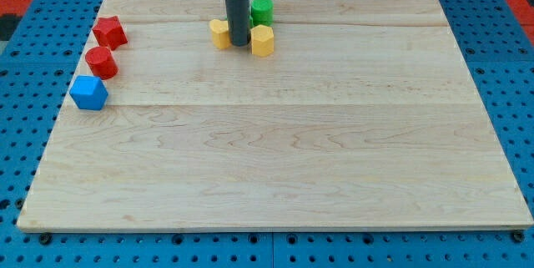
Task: Move the yellow heart left to the green star
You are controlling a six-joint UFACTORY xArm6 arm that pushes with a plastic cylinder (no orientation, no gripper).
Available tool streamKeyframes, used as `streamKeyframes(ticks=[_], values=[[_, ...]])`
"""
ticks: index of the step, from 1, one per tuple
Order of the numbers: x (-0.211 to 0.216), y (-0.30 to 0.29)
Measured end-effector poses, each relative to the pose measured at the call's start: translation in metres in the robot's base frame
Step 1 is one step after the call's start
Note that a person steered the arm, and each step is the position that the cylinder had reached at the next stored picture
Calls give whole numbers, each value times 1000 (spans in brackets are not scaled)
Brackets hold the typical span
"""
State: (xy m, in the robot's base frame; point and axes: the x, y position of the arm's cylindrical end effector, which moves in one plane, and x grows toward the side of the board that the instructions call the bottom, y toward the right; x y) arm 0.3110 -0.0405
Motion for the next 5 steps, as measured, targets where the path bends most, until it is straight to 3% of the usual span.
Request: streamKeyframes(ticks=[1, 2, 3, 4, 5], values=[[11, 9], [57, -8], [34, -40], [-14, -35], [-18, -7]])
